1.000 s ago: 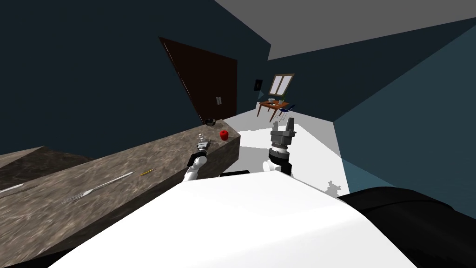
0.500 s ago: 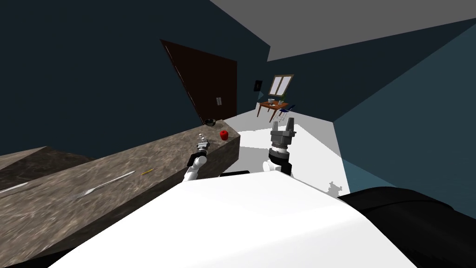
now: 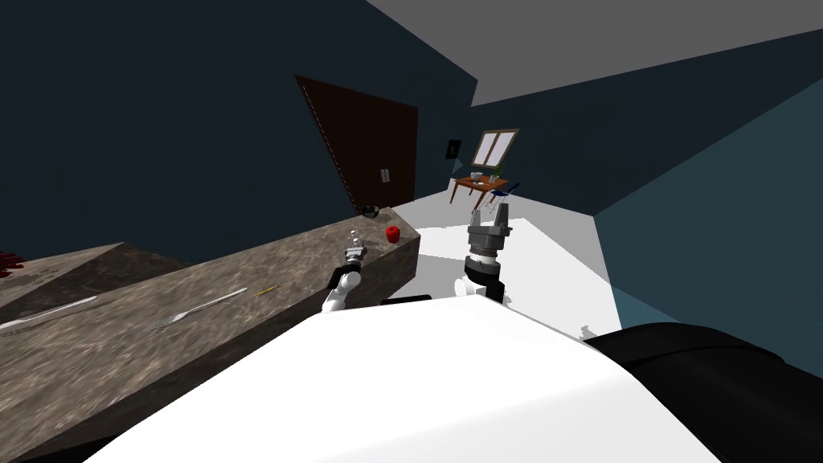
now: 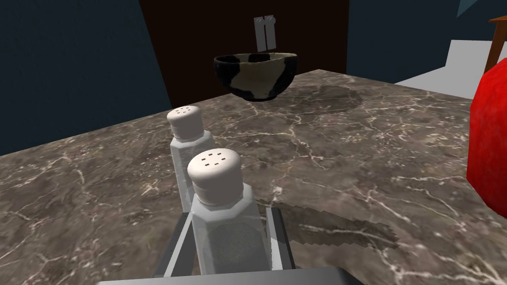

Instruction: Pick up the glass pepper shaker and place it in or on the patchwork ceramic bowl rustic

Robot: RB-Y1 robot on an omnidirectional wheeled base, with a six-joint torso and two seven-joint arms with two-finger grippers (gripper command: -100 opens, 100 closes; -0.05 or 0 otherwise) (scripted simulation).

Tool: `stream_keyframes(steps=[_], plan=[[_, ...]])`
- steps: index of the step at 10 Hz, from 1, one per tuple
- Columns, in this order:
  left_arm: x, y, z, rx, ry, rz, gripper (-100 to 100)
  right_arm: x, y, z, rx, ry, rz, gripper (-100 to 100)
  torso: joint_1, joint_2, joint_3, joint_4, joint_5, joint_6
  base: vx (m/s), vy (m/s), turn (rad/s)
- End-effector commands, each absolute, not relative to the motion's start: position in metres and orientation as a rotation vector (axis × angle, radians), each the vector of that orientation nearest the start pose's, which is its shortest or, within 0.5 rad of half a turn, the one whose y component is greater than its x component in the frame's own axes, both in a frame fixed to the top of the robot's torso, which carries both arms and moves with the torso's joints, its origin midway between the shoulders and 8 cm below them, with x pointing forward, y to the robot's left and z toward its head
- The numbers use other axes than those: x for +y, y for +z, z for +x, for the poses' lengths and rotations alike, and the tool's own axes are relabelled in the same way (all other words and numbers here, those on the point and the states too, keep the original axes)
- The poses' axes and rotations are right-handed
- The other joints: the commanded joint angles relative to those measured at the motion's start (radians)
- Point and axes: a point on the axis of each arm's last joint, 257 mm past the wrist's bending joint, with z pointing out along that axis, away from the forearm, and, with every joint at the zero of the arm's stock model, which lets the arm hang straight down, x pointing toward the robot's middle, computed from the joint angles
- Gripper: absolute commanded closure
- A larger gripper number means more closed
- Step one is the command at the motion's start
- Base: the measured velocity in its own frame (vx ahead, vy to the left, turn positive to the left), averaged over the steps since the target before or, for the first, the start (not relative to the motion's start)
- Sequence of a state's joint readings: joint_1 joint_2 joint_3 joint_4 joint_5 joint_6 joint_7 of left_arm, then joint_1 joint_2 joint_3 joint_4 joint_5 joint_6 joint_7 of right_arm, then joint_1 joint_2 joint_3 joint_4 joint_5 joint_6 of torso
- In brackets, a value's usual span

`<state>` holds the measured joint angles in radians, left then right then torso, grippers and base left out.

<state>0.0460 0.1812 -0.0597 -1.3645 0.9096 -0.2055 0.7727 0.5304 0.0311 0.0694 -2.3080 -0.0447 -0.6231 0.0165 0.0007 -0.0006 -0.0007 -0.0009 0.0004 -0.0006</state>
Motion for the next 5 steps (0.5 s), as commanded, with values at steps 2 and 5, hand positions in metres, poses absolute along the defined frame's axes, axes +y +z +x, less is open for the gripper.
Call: stream_keyframes(steps=[2, 5], plan=[[0.269, -0.311, 0.500, 0.019, -2.022, -2.245, 100, -0.267, 0.049, 0.316, 0.470, 1.393, 0.613, 0, 0.000, 0.000, 0.000, 0.000, 0.000, 0.000, 0.052, 0.033, 0.184], [0.235, -0.308, 0.490, 0.064, -2.050, -2.260, 100, -0.267, 0.049, 0.316, 0.470, 1.393, 0.613, 0, 0.001, 0.000, 0.000, 0.000, 0.000, 0.000, 0.057, 0.036, 0.173]])
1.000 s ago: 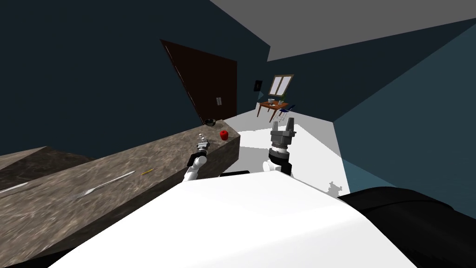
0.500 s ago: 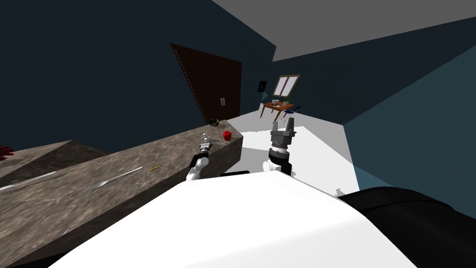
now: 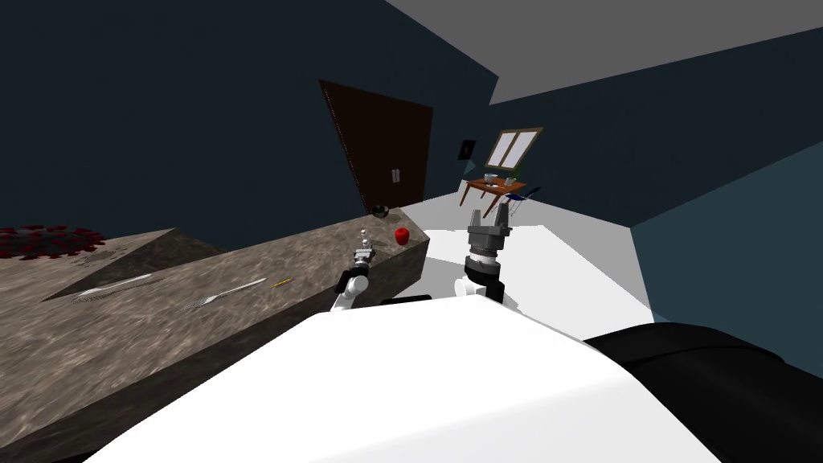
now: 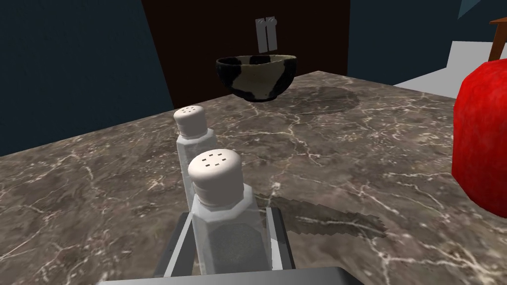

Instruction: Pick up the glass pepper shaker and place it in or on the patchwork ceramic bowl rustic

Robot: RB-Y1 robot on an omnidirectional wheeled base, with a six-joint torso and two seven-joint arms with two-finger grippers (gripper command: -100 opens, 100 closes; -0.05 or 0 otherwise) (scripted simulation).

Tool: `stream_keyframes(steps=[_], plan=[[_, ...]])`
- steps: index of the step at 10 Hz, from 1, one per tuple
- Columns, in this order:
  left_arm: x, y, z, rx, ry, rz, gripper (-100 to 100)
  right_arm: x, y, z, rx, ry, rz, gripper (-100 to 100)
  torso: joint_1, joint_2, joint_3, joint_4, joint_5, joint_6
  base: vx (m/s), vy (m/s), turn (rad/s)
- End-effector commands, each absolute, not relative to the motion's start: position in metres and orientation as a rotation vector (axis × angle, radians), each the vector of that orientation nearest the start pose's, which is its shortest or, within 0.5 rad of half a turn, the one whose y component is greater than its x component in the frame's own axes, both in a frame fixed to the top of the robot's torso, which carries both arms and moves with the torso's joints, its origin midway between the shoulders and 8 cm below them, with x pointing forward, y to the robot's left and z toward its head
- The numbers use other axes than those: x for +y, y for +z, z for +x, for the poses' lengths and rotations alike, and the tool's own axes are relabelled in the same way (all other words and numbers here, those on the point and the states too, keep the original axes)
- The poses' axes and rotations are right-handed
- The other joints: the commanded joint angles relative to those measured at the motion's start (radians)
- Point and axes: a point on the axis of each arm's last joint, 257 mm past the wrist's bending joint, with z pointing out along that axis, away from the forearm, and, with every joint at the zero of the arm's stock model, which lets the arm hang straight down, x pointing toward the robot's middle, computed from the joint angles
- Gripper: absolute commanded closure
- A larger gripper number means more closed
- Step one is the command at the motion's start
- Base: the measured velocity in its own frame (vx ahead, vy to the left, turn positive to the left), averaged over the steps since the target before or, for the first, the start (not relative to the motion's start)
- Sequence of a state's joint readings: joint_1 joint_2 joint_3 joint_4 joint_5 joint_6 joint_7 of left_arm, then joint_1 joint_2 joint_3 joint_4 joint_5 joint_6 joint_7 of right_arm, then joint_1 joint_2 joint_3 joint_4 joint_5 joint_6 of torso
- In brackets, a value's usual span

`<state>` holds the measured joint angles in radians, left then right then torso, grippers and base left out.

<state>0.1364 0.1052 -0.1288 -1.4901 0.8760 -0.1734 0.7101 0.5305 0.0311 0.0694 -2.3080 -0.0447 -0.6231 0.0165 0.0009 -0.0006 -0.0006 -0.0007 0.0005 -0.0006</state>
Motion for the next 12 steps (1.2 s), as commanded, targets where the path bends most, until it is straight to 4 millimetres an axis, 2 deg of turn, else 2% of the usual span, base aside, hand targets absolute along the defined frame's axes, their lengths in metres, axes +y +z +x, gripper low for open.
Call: stream_keyframes(steps=[1, 2, 3, 5, 8, 9, 11, 12], plan=[[0.242, -0.308, 0.492, 0.055, -2.043, -2.257, 100, -0.267, 0.049, 0.316, 0.470, 1.393, 0.613, 0, 0.000, 0.000, 0.000, 0.000, 0.000, 0.000, 0.021, 0.008, 0.023], [0.241, -0.308, 0.492, 0.057, -2.044, -2.257, 0, -0.267, 0.049, 0.316, 0.470, 1.393, 0.613, 0, -0.001, 0.001, 0.001, 0.000, 0.000, 0.000, 0.000, 0.000, 0.000], [0.248, -0.314, 0.492, 0.055, -2.023, -2.266, 100, -0.267, 0.049, 0.316, 0.470, 1.393, 0.613, 0, -0.001, 0.002, 0.001, 0.000, 0.000, 0.000, -0.110, -0.022, -0.071], [0.270, -0.318, 0.495, 0.047, -1.990, -2.259, 100, -0.267, 0.049, 0.316, 0.470, 1.394, 0.613, 0, -0.002, 0.017, 0.005, -0.005, 0.003, -0.001, -0.206, 0.007, -0.156], [0.326, -0.316, 0.507, 0.015, -1.931, -2.217, 100, -0.267, 0.049, 0.316, 0.470, 1.394, 0.613, 0, 0.005, 0.021, 0.003, -0.013, 0.007, -0.005, -0.184, 0.029, -0.198], [0.327, -0.316, 0.506, 0.013, -1.930, -2.216, 100, -0.267, 0.049, 0.316, 0.470, 1.394, 0.612, 0, 0.008, 0.019, 0.002, -0.013, 0.007, -0.006, -0.087, 0.060, -0.081], [0.373, -0.308, 0.515, -0.018, -1.890, -2.174, 100, -0.267, 0.049, 0.316, 0.470, 1.393, 0.612, 0, 0.012, 0.012, -0.001, -0.014, 0.007, -0.006, -0.088, 0.088, -0.234], [0.378, -0.307, 0.515, -0.027, -1.888, -2.169, 100, -0.267, 0.049, 0.316, 0.470, 1.393, 0.612, 0, 0.012, 0.013, -0.001, -0.015, 0.008, -0.005, -0.092, 0.067, -0.101]])
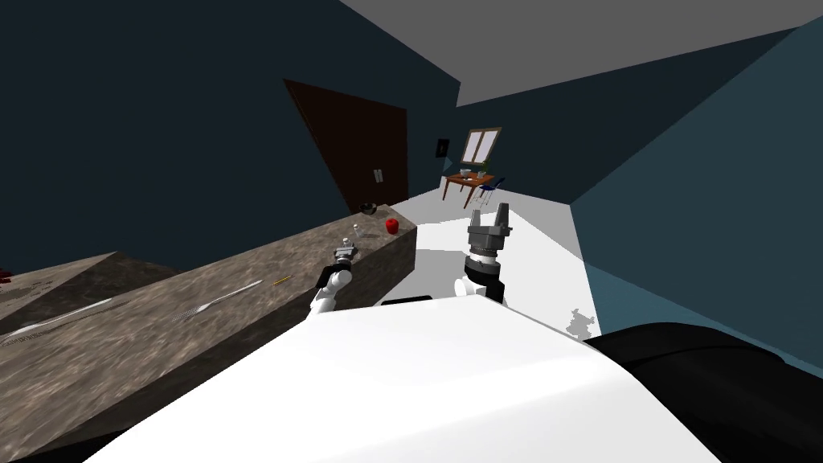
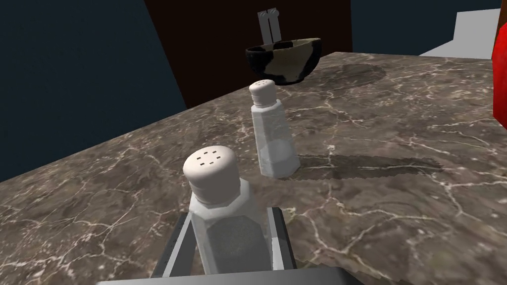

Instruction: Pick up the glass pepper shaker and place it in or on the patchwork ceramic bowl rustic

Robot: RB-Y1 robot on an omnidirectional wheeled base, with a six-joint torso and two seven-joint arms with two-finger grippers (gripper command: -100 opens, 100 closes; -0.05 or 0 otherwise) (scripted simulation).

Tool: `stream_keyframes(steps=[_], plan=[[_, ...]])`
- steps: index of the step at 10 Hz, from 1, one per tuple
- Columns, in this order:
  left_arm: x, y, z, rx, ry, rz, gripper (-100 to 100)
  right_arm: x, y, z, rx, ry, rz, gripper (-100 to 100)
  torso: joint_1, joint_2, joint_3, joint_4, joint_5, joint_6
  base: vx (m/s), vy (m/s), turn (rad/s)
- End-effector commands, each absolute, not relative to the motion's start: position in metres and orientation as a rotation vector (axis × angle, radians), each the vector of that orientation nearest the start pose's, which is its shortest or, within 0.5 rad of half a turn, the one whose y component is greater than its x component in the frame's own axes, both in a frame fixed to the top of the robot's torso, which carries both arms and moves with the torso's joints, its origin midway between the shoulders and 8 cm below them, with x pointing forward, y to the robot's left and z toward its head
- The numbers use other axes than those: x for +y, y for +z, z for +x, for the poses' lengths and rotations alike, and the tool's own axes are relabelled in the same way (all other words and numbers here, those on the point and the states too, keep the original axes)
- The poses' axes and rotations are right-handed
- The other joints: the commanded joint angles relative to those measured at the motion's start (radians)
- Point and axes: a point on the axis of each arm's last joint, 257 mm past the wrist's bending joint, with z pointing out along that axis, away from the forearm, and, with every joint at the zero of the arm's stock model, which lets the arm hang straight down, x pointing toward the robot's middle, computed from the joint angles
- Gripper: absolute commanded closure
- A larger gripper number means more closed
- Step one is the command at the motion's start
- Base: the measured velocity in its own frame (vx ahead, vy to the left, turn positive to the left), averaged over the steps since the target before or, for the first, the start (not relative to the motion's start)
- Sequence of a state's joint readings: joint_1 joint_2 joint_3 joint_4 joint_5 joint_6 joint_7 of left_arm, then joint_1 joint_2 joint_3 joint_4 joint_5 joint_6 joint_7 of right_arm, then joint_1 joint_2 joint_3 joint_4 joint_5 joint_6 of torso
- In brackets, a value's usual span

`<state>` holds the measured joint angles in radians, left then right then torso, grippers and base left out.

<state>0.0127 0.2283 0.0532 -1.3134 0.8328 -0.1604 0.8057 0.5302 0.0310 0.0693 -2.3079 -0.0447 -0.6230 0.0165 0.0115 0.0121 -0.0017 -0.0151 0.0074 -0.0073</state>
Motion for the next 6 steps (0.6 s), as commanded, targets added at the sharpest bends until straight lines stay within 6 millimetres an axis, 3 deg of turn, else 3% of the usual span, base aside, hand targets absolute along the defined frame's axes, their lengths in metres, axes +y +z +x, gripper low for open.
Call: stream_keyframes(steps=[1, 2, 3, 4, 5, 6], plan=[[0.378, -0.307, 0.515, -0.027, -1.888, -2.169, 100, -0.267, 0.049, 0.316, 0.470, 1.393, 0.613, 0, 0.000, 0.000, 0.000, 0.000, 0.000, 0.000, -0.036, 0.029, 0.056], [0.404, -0.301, 0.519, -0.048, -1.868, -2.144, 100, -0.267, 0.049, 0.316, 0.470, 1.393, 0.613, 0, -0.002, -0.002, -0.001, 0.000, 0.000, 0.000, -0.057, 0.040, -0.161], [0.405, -0.300, 0.518, -0.052, -1.867, -2.142, 100, -0.267, 0.049, 0.316, 0.470, 1.393, 0.613, 0, -0.002, -0.003, -0.001, 0.000, -0.001, 0.002, -0.057, 0.048, -0.120], [0.432, -0.293, 0.522, -0.075, -1.848, -2.116, 100, -0.267, 0.049, 0.316, 0.470, 1.393, 0.613, 0, -0.003, -0.003, -0.001, 0.000, 0.000, 0.001, -0.092, 0.061, -0.178], [0.433, -0.292, 0.521, -0.079, -1.847, -2.114, 100, -0.267, 0.049, 0.316, 0.470, 1.393, 0.612, 0, -0.001, -0.001, -0.001, 0.000, 0.000, 0.001, -0.078, 0.063, -0.105], [0.458, -0.284, 0.524, -0.102, -1.830, -2.089, 100, -0.267, 0.049, 0.316, 0.470, 1.393, 0.613, 0, -0.001, -0.001, -0.001, 0.000, 0.000, 0.000, -0.089, 0.077, -0.211]])
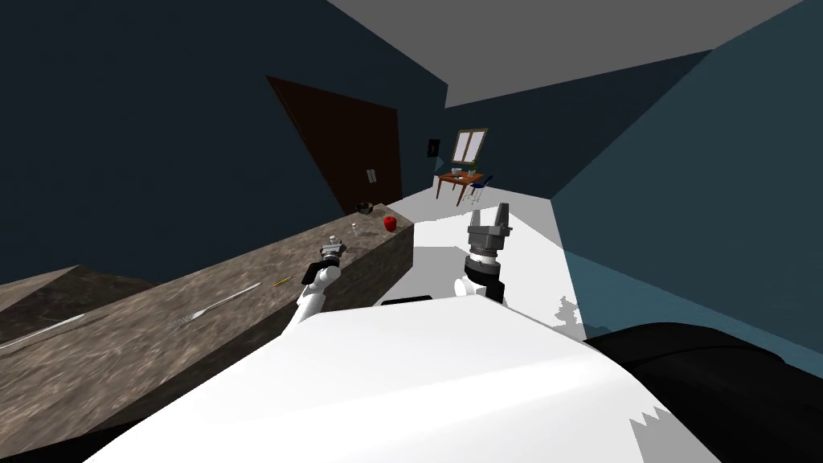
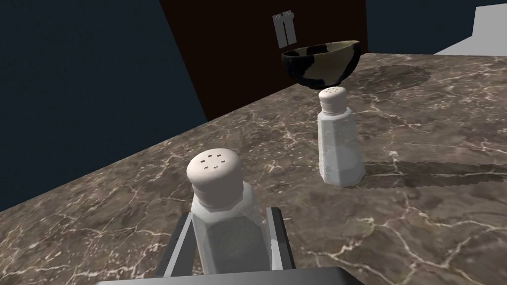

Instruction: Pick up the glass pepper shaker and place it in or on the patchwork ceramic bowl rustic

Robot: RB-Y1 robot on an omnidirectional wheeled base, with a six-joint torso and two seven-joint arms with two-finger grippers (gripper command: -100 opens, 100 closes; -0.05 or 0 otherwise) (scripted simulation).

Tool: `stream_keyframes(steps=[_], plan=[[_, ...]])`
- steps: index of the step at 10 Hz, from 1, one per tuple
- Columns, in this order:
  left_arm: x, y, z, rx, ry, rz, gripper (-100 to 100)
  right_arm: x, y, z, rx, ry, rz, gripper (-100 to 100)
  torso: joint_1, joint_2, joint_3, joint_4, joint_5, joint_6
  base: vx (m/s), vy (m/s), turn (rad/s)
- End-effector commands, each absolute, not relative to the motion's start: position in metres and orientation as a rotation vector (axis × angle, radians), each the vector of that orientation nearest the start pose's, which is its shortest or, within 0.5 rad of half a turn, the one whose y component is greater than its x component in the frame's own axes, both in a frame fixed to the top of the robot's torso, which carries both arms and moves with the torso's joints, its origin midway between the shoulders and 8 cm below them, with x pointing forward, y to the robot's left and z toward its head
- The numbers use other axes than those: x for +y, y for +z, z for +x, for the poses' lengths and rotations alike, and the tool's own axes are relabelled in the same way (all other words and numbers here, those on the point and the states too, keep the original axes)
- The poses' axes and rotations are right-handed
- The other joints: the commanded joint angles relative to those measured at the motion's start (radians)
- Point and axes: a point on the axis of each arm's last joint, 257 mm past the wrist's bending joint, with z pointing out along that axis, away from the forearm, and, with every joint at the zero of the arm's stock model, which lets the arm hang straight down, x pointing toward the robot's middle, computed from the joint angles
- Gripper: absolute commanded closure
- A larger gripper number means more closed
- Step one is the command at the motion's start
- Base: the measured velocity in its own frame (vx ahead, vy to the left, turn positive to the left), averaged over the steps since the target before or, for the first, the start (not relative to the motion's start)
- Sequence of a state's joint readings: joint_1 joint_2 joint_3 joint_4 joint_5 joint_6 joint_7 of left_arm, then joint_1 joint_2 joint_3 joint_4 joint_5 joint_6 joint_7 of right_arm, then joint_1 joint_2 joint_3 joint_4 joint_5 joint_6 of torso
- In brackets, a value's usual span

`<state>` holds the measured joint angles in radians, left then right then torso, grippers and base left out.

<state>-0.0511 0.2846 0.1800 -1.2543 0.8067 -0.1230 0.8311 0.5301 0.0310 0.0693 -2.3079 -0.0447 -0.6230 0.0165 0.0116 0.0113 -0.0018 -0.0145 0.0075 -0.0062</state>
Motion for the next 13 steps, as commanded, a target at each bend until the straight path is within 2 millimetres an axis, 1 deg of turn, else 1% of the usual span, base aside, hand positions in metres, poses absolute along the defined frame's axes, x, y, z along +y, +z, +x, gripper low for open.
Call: stream_keyframes(steps=[1, 2, 3, 4, 5, 6, 7, 8, 9, 11, 12, 13], plan=[[0.462, -0.283, 0.523, -0.110, -1.828, -2.084, 100, -0.267, 0.049, 0.316, 0.470, 1.393, 0.612, 0, 0.000, 0.000, 0.000, 0.000, 0.000, 0.000, -0.071, 0.060, -0.092], [0.487, -0.274, 0.525, -0.137, -1.812, -2.058, 100, -0.267, 0.049, 0.316, 0.470, 1.393, 0.613, 0, -0.001, 0.000, 0.000, 0.000, 0.000, -0.001, -0.076, 0.049, -0.183], [0.508, -0.265, 0.527, -0.156, -1.799, -2.037, 100, -0.267, 0.049, 0.316, 0.470, 1.393, 0.613, 0, -0.001, 0.000, 0.000, 0.000, 0.000, -0.001, -0.106, 0.097, -0.287], [0.516, -0.262, 0.524, -0.176, -1.795, -2.026, 100, -0.267, 0.049, 0.316, 0.470, 1.393, 0.612, 0, 0.001, 0.001, 0.001, 0.000, 0.000, 0.000, -0.082, 0.081, -0.111], [0.539, -0.252, 0.524, -0.205, -1.782, -2.000, 100, -0.267, 0.049, 0.316, 0.470, 1.393, 0.613, 0, 0.001, 0.001, 0.001, 0.000, 0.001, -0.002, -0.088, 0.051, -0.105], [0.542, -0.251, 0.523, -0.210, -1.781, -1.997, 100, -0.267, 0.049, 0.316, 0.470, 1.393, 0.613, 0, 0.000, 0.001, 0.001, 0.000, 0.000, -0.002, -0.063, 0.041, -0.093], [0.560, -0.242, 0.524, -0.230, -1.771, -1.978, 100, -0.267, 0.049, 0.316, 0.470, 1.393, 0.613, 0, -0.001, -0.001, 0.000, 0.000, 0.000, -0.001, -0.058, 0.044, -0.192], [0.565, -0.240, 0.522, -0.245, -1.769, -1.970, 100, -0.267, 0.049, 0.316, 0.470, 1.393, 0.613, 0, -0.002, -0.002, 0.000, 0.000, 0.000, 0.000, -0.049, 0.044, -0.109], [0.588, -0.230, 0.519, -0.278, -1.757, -1.944, 100, -0.267, 0.049, 0.316, 0.470, 1.393, 0.613, 0, -0.002, -0.002, 0.000, 0.000, 0.000, -0.001, -0.049, 0.032, -0.156], [0.623, -0.212, 0.515, -0.333, -1.738, -1.904, 100, -0.267, 0.049, 0.316, 0.470, 1.393, 0.613, 0, -0.002, -0.001, 0.000, 0.001, 0.000, 0.000, -0.077, 0.055, -0.231], [0.626, -0.211, 0.514, -0.341, -1.737, -1.900, 100, -0.267, 0.049, 0.316, 0.470, 1.393, 0.613, 0, -0.001, 0.000, 0.001, 0.001, 0.000, -0.001, -0.052, 0.054, -0.095], [0.642, -0.204, 0.511, -0.369, -1.728, -1.882, 100, -0.267, 0.049, 0.316, 0.470, 1.393, 0.613, 0, -0.001, -0.001, 0.000, 0.001, 0.001, -0.002, -0.032, 0.028, -0.133]])
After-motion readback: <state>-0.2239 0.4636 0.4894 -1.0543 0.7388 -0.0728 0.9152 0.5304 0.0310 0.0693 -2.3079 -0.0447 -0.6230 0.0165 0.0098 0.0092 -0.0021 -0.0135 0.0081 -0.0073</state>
